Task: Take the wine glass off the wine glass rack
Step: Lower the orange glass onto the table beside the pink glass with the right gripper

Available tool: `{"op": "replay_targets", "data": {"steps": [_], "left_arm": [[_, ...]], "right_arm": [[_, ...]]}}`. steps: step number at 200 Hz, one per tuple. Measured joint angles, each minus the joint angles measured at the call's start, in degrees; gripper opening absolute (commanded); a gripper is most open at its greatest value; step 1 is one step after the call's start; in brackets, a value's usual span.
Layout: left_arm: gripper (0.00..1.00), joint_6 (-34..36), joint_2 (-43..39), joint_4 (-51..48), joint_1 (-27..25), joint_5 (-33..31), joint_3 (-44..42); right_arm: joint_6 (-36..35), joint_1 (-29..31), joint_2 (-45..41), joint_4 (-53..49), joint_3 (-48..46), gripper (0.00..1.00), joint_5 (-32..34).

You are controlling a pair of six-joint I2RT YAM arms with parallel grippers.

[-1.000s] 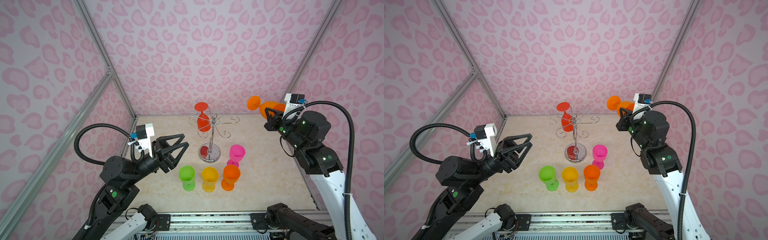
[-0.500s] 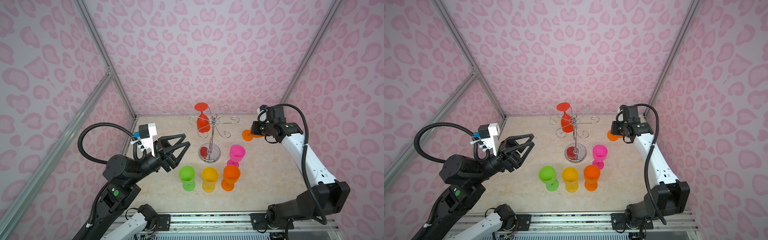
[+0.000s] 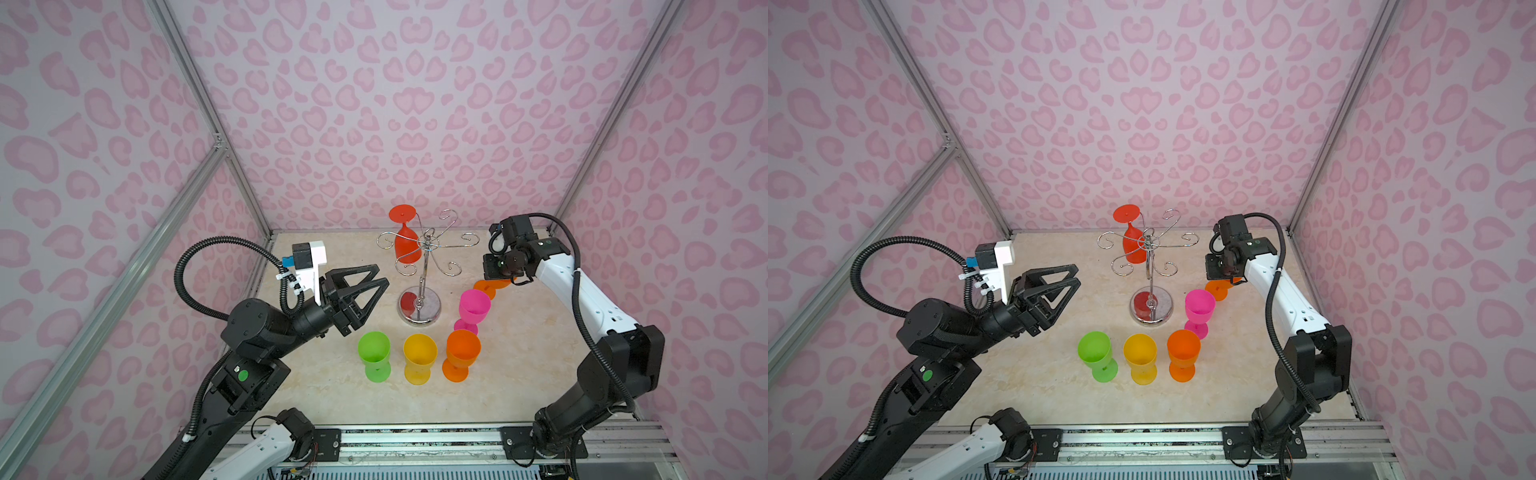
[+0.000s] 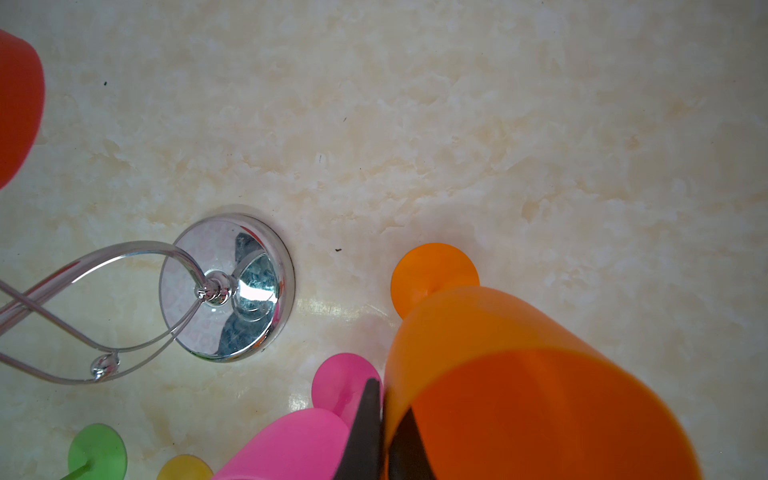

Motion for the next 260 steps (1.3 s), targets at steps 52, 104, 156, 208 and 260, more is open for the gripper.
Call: {"op": "replay_targets", "data": {"steps": [52,104,156,208,260], "left_arm": [[0.58,0.0,0.0,-0.2,0.0,0.2,0.0],[0.58,0.0,-0.5,-0.7,0.0,0.2,0.0],[0.58,0.0,-0.7,-0.8,0.0,0.2,0.0],[0.58,0.2,-0.8,-0.9,0.0,0.2,-0.5],[0.58,0.2,-0.5,-1.1,0.0,-1.0,-0.5]], "right_arm": [[-0.8,0.5,4.7,-1.7,2.3,0.00,-0.1],[-0.8,1.5,6.6,-2.8,3.5,0.00,-0.5],[-0.8,1.7,7.0,-3.0,3.8,0.15,-0.4],[-0.7,1.9,6.4,-2.9,4.7,0.23,-0.5],[0.5,1.9,0.6,-1.1,4.1,0.28,-1.0]]}}
